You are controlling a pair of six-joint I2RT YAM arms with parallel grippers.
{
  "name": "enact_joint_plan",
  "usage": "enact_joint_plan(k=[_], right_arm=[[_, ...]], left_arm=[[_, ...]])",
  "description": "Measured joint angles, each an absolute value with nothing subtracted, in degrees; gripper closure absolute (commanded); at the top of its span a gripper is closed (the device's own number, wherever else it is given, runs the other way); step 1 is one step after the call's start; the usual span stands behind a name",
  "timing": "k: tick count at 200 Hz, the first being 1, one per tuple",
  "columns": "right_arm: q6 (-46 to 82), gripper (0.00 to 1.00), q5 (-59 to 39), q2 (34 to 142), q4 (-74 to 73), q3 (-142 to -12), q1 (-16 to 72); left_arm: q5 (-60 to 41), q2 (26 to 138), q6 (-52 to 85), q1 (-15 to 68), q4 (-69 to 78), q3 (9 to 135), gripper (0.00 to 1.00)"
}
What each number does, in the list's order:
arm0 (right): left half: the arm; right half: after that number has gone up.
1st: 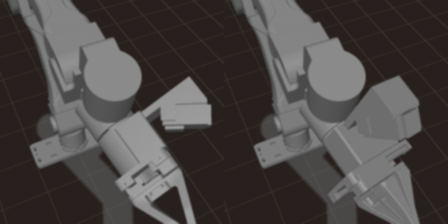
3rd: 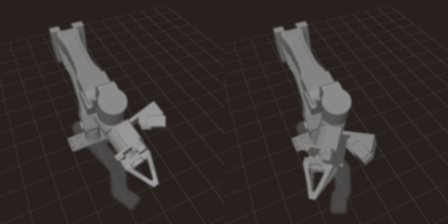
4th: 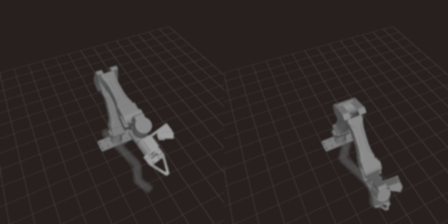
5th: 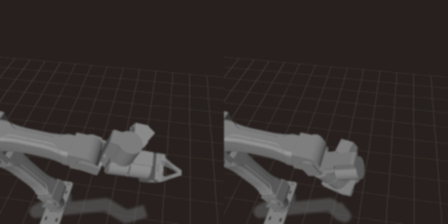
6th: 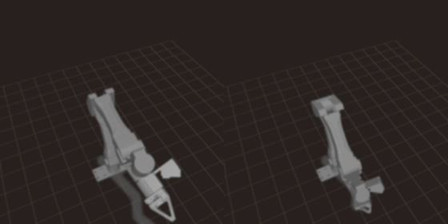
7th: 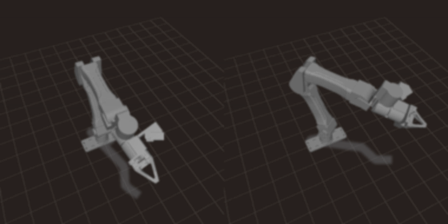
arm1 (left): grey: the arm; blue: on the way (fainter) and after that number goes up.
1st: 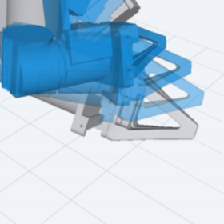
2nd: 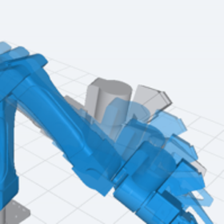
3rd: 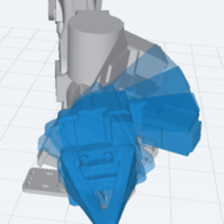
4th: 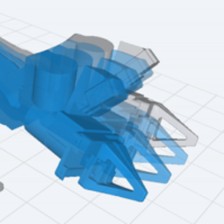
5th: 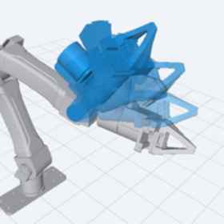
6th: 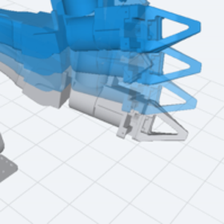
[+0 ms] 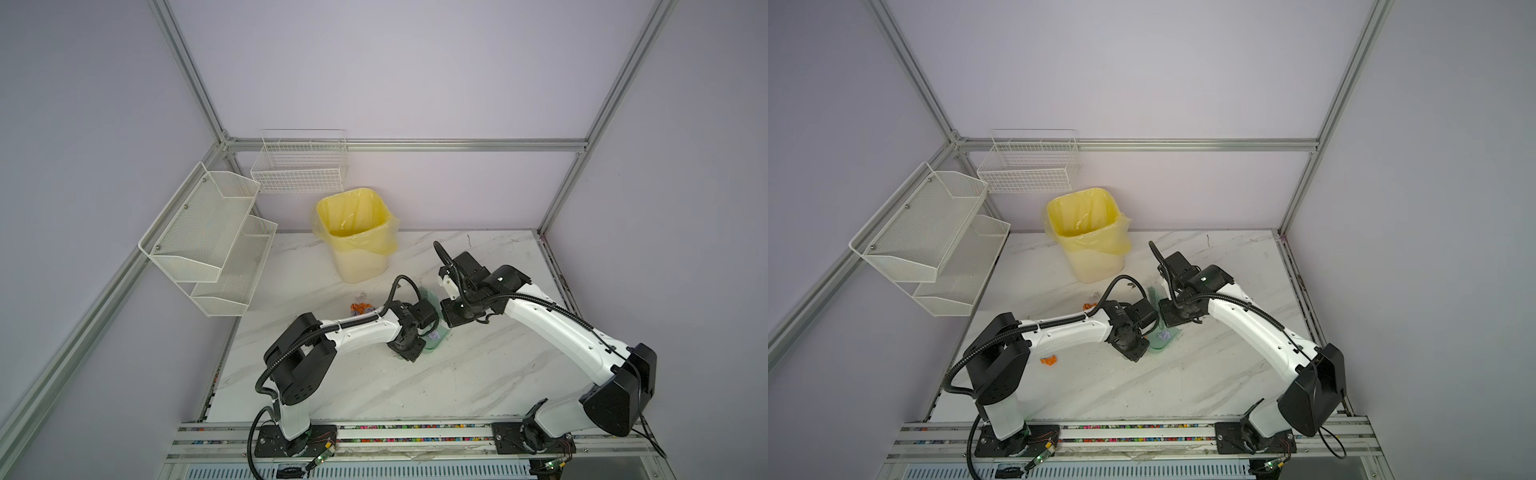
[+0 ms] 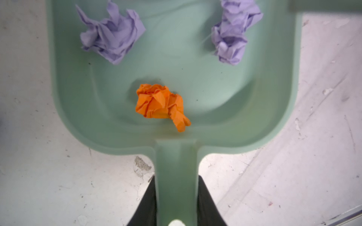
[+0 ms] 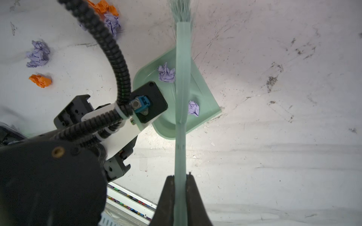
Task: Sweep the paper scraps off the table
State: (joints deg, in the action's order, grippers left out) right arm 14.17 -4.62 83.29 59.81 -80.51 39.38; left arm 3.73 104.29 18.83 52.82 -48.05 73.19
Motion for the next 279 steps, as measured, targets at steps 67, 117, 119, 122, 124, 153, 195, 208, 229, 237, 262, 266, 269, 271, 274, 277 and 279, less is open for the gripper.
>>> enact_joint_plan(k=[67, 117, 119, 122, 124, 153, 195, 208, 229, 237, 262, 266, 269, 271, 274, 277, 279], right_arm=[[19.3, 1.0, 1.9, 81.8, 59.3, -80.5, 37.7], [20.3, 1.0, 2.9, 80.9, 55.8, -80.9, 34.3], [20.4, 1.0, 3.0, 81.0, 55.7, -80.9, 34.1], [20.4, 1.0, 3.1, 81.0, 55.6, -81.0, 33.8], [20.4, 1.0, 3.2, 81.0, 55.5, -81.0, 33.6], [20.5, 1.0, 3.9, 81.3, 53.9, -81.2, 31.0], [20.3, 1.0, 3.2, 81.3, 49.9, -79.7, 26.2], [20.0, 1.0, 2.3, 81.3, 49.1, -78.4, 24.1], [19.3, 1.0, 1.1, 80.9, 48.5, -75.8, 20.9], [19.0, 1.0, 0.5, 80.3, 48.2, -74.6, 19.8], [19.0, 1.0, -1.8, 76.5, 47.0, -70.2, 17.3], [19.1, 1.0, -2.3, 75.9, 46.7, -69.7, 17.1], [19.1, 1.0, -2.6, 75.5, 46.6, -69.3, 16.9], [19.1, 1.0, -2.8, 75.3, 46.5, -69.1, 16.8], [19.1, 1.0, -3.1, 74.9, 46.3, -68.8, 16.7], [19.1, 1.0, -3.6, 74.7, 46.2, -68.6, 16.7], [19.1, 1.0, -3.6, 74.6, 46.1, -68.5, 16.6]], left_arm=[[3.9, 104.1, 20.9, 52.6, -45.1, 73.0, 0.85], [4.5, 100.6, 23.4, 52.6, -40.8, 69.4, 0.85], [4.6, 100.4, 23.5, 52.6, -40.7, 69.2, 0.85], [4.7, 100.2, 23.5, 52.6, -40.5, 69.0, 0.85], [4.7, 100.0, 23.6, 52.6, -40.4, 68.8, 0.85], [5.7, 98.1, 24.1, 52.6, -39.5, 67.5, 0.86], [7.3, 96.0, 24.5, 52.6, -38.9, 67.5, 0.86], [7.7, 95.9, 24.5, 52.6, -38.9, 67.6, 0.86], [7.7, 95.9, 24.6, 52.6, -38.9, 67.7, 0.86], [7.7, 95.9, 24.7, 52.6, -38.9, 67.7, 0.86], [7.7, 95.8, 24.8, 52.6, -38.0, 67.7, 0.87], [7.7, 95.8, 24.9, 52.6, -37.8, 67.7, 0.87], [7.7, 95.8, 24.9, 52.6, -37.7, 67.7, 0.88], [7.7, 95.8, 24.9, 52.6, -37.7, 67.7, 0.88], [7.7, 95.8, 25.0, 52.6, -37.7, 67.8, 0.88], [7.7, 95.8, 25.0, 52.6, -37.7, 67.8, 0.88], [7.7, 95.8, 25.0, 52.6, -37.7, 67.9, 0.88]])
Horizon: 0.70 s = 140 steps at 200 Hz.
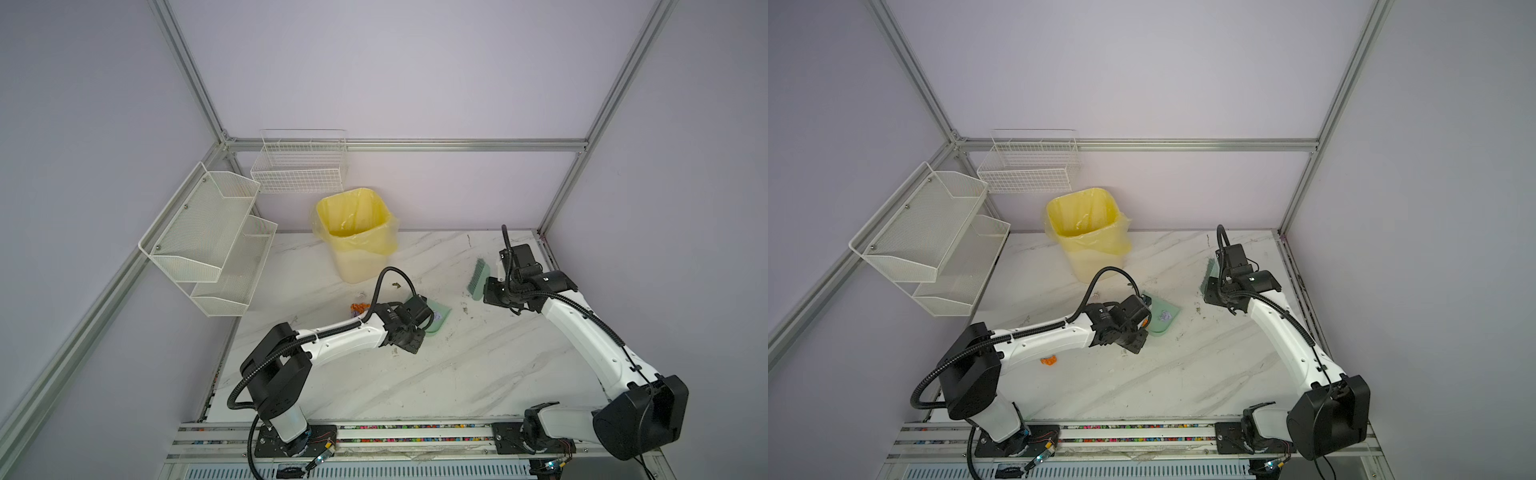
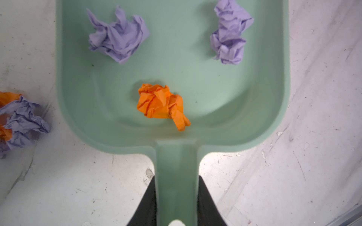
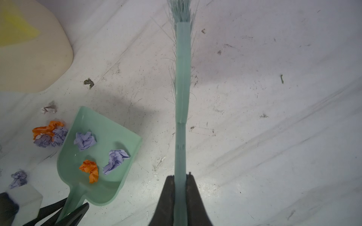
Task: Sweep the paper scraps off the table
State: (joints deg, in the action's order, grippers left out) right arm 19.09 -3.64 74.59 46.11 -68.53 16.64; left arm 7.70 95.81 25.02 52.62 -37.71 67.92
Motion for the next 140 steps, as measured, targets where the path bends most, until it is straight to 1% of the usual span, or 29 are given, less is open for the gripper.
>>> enact_joint_plan(k=[26, 52, 74, 107, 140], right_arm=[[19.0, 1.0, -5.5, 74.6, 45.1, -68.2, 16.5], [19.0, 1.0, -7.2, 74.6, 44.2, -68.2, 16.4], [19.0, 1.0, -7.9, 74.6, 44.1, -68.2, 16.4], [19.0, 1.0, -8.5, 74.6, 44.1, -68.2, 16.3], [19.0, 1.0, -9.0, 74.0, 43.9, -67.6, 16.3]], left_arm=[[8.2, 95.2, 25.8, 52.6, -36.4, 68.3, 0.87], [9.5, 92.1, 26.0, 52.6, -35.5, 68.6, 0.87], [10.3, 89.8, 25.9, 52.7, -35.1, 70.7, 0.85], [10.7, 88.0, 26.0, 52.6, -33.4, 73.5, 0.86], [6.7, 88.0, 26.9, 52.5, -32.0, 73.8, 0.86]])
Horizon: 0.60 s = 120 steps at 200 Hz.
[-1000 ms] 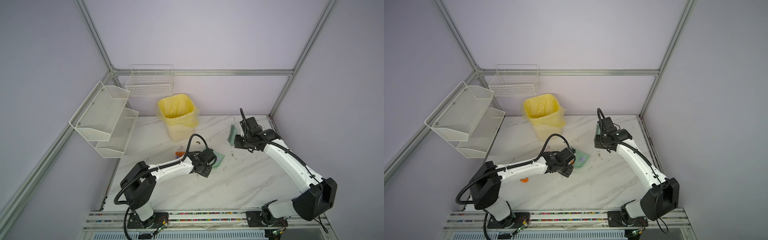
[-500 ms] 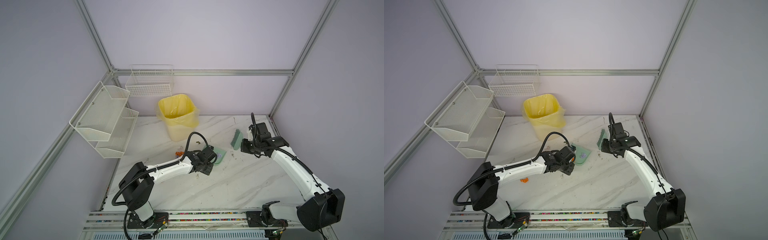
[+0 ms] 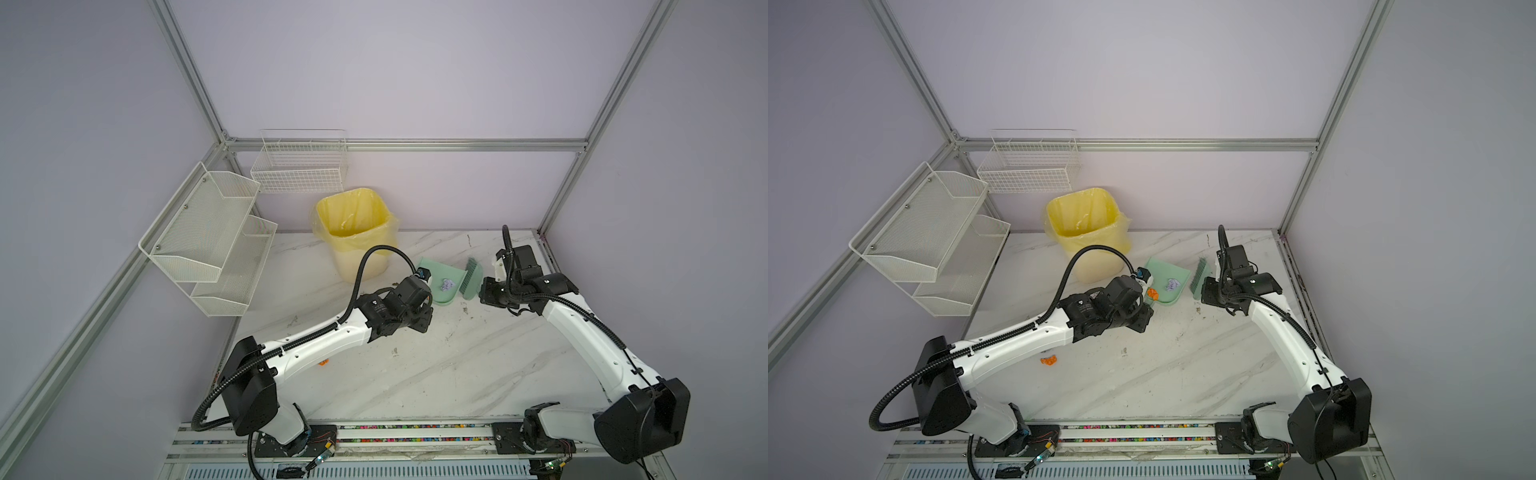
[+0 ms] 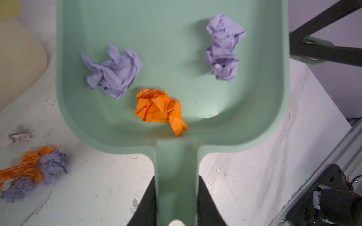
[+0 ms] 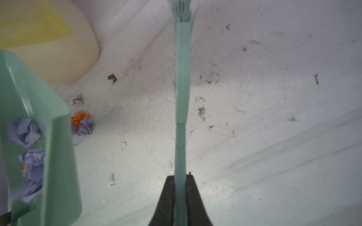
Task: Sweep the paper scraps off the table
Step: 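Lift the filled dustpan toward the yellow bin with the left gripper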
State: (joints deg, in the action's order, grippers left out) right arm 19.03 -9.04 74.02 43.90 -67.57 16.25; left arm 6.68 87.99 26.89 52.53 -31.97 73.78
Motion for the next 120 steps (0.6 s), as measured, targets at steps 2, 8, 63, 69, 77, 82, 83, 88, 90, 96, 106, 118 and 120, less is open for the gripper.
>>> enact_joint_plan(k=[2, 8, 63, 69, 77, 82, 83, 88, 90, 96, 106, 118, 120], right_arm=[[19.0, 1.0, -9.0, 73.9, 43.9, -67.5, 16.3], [19.0, 1.0, -9.1, 73.7, 43.9, -67.4, 16.3], [19.1, 1.0, -9.5, 72.9, 43.9, -67.3, 16.1], [19.1, 1.0, -9.5, 72.9, 43.9, -67.3, 16.1], [19.1, 1.0, -9.5, 72.9, 43.9, -67.3, 16.1], [19.2, 1.0, -9.5, 72.9, 43.9, -67.3, 16.1], [19.2, 1.0, -9.5, 72.9, 43.9, -67.3, 16.1], [19.2, 1.0, -9.5, 72.9, 43.9, -67.3, 16.1], [19.2, 1.0, -9.5, 72.9, 43.9, -67.3, 16.1], [19.2, 1.0, -9.5, 73.0, 43.9, -67.3, 16.1], [19.2, 1.0, -9.5, 73.0, 43.9, -67.3, 16.1], [19.2, 1.0, -9.5, 73.0, 43.9, -67.3, 16.1], [19.2, 1.0, -9.5, 73.0, 43.9, -67.3, 16.1]], left_arm=[[6.5, 88.0, 26.9, 52.5, -31.9, 73.8, 0.86], [6.0, 88.0, 27.2, 52.5, -31.6, 73.8, 0.86], [1.3, 87.4, 30.4, 49.7, -29.5, 73.8, 0.85], [1.0, 87.2, 30.8, 49.3, -29.2, 73.8, 0.85], [0.2, 86.8, 31.1, 48.6, -29.0, 73.7, 0.86], [-0.1, 86.6, 31.3, 48.3, -29.0, 73.7, 0.85], [-0.3, 86.6, 31.4, 48.2, -28.9, 73.7, 0.85], [-0.6, 86.4, 31.5, 48.0, -28.8, 73.7, 0.85], [-0.8, 86.3, 31.6, 47.9, -28.8, 73.7, 0.85], [-1.2, 86.1, 32.0, 47.7, -28.7, 73.7, 0.85], [-1.8, 86.0, 32.0, 47.3, -28.7, 73.7, 0.85], [-2.3, 86.0, 32.0, 47.0, -28.8, 73.8, 0.86], [-2.4, 86.0, 32.0, 46.9, -28.8, 73.8, 0.86]])
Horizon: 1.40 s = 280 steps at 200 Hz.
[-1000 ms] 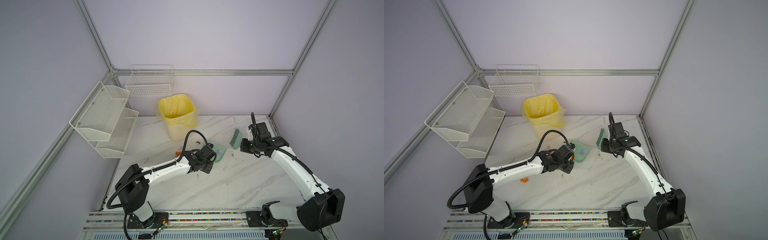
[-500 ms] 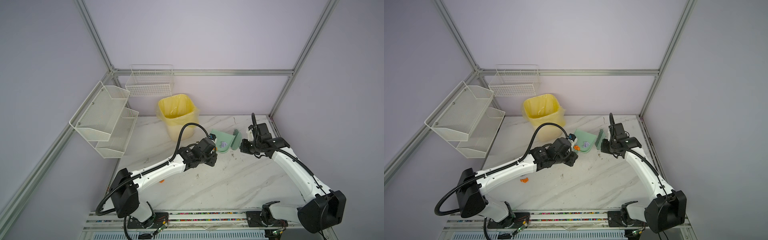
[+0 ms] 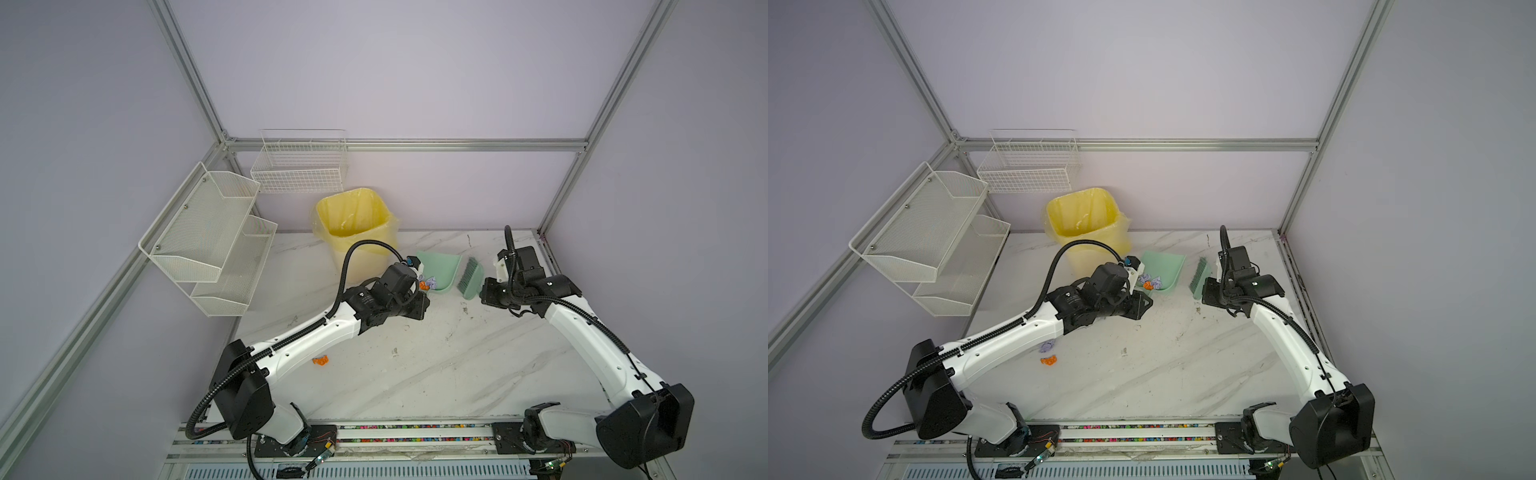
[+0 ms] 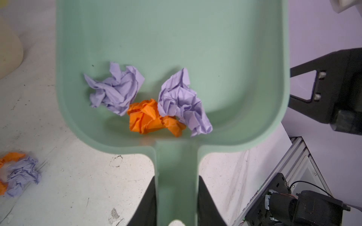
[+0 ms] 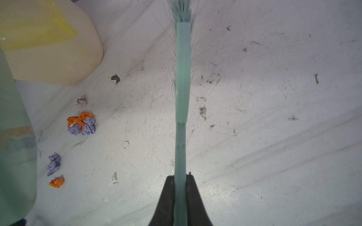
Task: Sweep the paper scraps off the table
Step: 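Lift the filled dustpan toward the yellow bin with the left gripper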
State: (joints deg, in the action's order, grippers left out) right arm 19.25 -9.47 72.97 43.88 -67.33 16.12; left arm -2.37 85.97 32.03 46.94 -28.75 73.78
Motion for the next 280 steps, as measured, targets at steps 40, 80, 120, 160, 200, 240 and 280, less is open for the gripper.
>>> enact_joint_plan(k=[40, 80, 120, 160, 200, 240, 280], right_arm=[[19.2, 1.0, -9.5, 73.1, 43.8, -67.3, 16.1], [19.2, 1.0, -9.5, 73.1, 43.3, -67.0, 16.1], [19.2, 1.0, -9.5, 73.2, 42.9, -66.3, 16.1], [19.2, 1.0, -10.0, 73.2, 42.5, -65.4, 16.1], [19.0, 1.0, -10.3, 73.2, 42.3, -65.2, 16.1], [19.0, 1.0, -11.3, 73.2, 42.2, -65.2, 16.1], [18.9, 1.0, -12.1, 73.2, 42.1, -65.2, 16.1]], left_arm=[[-2.6, 86.1, 32.0, 46.1, -30.2, 73.9, 0.87], [-2.8, 86.9, 32.0, 43.9, -31.6, 76.4, 0.87], [-3.1, 87.3, 32.1, 43.6, -31.9, 80.4, 0.86], [-3.4, 87.5, 31.9, 43.1, -32.5, 84.2, 0.86], [-3.4, 87.5, 31.7, 39.3, -34.0, 88.4, 0.86], [-3.4, 87.5, 30.4, 35.3, -35.8, 91.6, 0.86], [-5.0, 87.5, 30.3, 31.2, -36.4, 92.5, 0.86]])
